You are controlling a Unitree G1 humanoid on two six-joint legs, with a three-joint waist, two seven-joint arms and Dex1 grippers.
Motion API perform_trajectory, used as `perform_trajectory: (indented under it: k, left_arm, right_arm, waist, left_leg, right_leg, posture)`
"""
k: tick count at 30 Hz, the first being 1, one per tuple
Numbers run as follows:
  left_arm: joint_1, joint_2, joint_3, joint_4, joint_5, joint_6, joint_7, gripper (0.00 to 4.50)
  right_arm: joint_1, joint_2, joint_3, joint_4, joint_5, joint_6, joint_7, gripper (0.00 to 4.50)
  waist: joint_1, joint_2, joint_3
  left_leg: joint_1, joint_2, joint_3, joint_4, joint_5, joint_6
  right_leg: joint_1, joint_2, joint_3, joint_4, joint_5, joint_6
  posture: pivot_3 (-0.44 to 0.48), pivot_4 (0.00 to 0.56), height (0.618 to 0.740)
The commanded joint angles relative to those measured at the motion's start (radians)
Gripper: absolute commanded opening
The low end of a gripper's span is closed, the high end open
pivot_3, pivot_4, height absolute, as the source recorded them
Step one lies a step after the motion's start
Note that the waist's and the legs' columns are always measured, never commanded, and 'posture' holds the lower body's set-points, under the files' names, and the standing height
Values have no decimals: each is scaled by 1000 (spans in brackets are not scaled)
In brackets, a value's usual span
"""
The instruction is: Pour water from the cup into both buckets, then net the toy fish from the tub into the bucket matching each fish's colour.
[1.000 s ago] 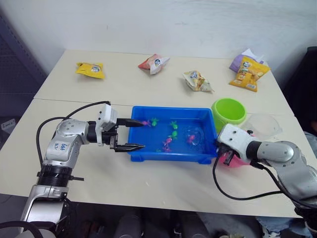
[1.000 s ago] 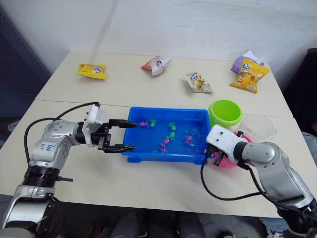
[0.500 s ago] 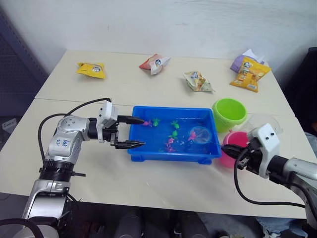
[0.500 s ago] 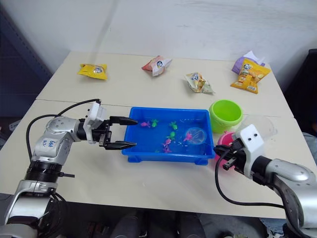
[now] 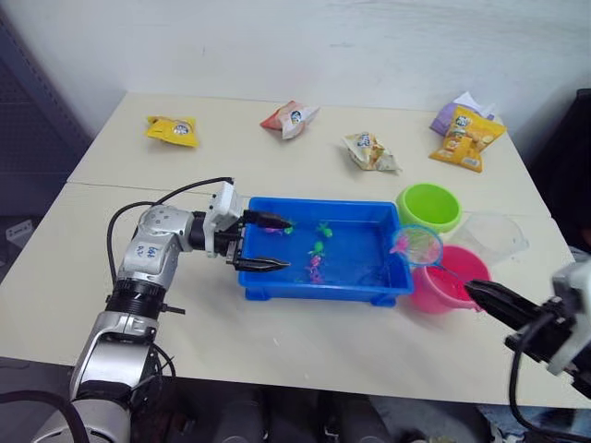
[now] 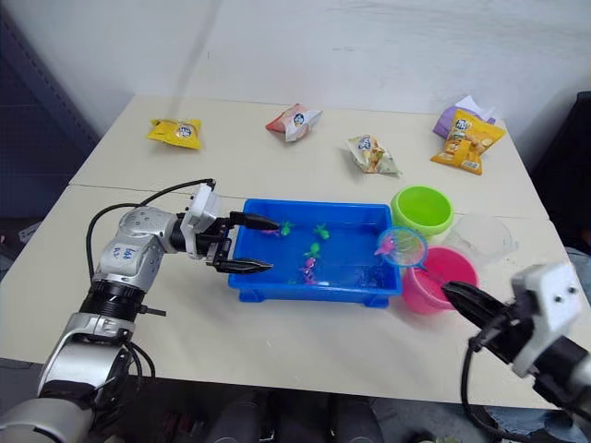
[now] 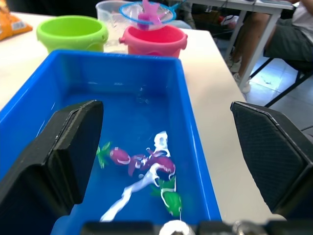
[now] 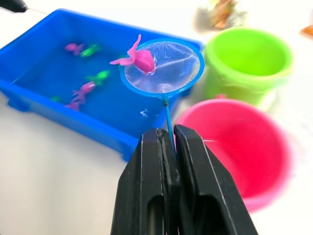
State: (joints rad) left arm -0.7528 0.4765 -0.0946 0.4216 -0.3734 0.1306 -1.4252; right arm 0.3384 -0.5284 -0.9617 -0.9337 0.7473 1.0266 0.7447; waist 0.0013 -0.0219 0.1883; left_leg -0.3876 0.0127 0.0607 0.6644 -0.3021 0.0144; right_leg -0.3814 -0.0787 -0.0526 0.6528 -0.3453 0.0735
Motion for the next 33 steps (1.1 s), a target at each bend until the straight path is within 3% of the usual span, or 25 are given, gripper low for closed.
perform_trajectory:
  k: [1,5,11,16,20,25,28,33]
  left_arm:
    - [-29,-23,-5,-5,-7,-4,-24,4477]
    - [-34,-53,-14,-11,-8,4,-29,4477]
    - [-16,-72,-20,-37,-12,24,-19,4477]
    - [10,-76,-15,-75,-16,43,6,4477]
    - [25,-74,-10,-97,-20,54,21,4477]
    - [36,-73,-5,-121,-24,63,40,4477]
    - [44,-77,0,-129,-25,57,58,4477]
    - [48,-79,1,-133,-29,50,69,4477]
  right_arm:
    - [101,32,-102,-27,-9,-141,8,0]
    - [223,79,-88,38,-168,-400,42,0]
    - [305,112,98,249,-545,-975,61,0]
    - [260,133,156,416,-705,-1299,-50,0]
    - [247,91,176,533,-859,-1540,-135,0]
    - [223,-25,150,686,-1199,-1922,-331,0]
    - [179,-38,101,761,-1360,-1994,-522,0]
    - [157,-69,135,828,-1464,-1985,-668,0]
  waist:
    - [-1,0,0]
    - [-3,0,0]
    - [-5,0,0]
    - [-4,1,-1]
    - [-3,1,-1]
    - [-5,1,-1]
    - [-4,1,-1]
    - [-5,1,-1]
  left_leg:
    - [1,0,0,0,0,0]
    - [2,0,1,0,0,0]
    - [3,0,2,0,0,0]
    - [4,0,2,-1,1,-1]
    - [4,0,2,-1,1,-1]
    - [7,0,4,-1,1,-2]
    - [11,0,4,-2,1,-4]
    - [12,0,5,-2,1,-4]
  right_leg:
    - [0,0,0,0,0,0]
    - [0,0,1,-1,0,0]
    - [1,1,3,-4,0,0]
    - [1,1,3,-4,0,0]
    - [1,1,3,-4,0,0]
    - [3,1,4,-3,0,0]
    - [6,1,5,-3,-1,-1]
    - [6,1,6,-2,-2,-2]
  posture:
    - [0,150,738]
    - [0,150,738]
    - [0,150,738]
    - [0,150,738]
    - [0,150,738]
    - [0,150,738]
    - [0,150,738]
    - [0,150,738]
